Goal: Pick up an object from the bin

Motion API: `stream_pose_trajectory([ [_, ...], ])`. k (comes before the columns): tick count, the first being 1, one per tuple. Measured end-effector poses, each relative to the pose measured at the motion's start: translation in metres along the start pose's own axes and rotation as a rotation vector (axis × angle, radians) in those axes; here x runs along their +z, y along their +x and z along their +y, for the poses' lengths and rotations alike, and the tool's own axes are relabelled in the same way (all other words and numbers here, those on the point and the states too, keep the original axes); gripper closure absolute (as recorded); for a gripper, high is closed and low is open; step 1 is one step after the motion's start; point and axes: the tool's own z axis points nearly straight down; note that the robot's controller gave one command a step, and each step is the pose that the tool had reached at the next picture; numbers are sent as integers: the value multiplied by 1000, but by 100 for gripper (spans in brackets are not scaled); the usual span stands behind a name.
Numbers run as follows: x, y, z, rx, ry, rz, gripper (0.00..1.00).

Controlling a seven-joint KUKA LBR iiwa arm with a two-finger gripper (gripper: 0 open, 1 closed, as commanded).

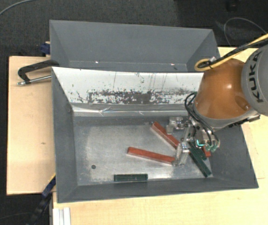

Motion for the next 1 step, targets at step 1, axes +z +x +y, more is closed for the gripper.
stream_pose_trajectory([
  [1,64,12,28,78,-2,0,0],
])
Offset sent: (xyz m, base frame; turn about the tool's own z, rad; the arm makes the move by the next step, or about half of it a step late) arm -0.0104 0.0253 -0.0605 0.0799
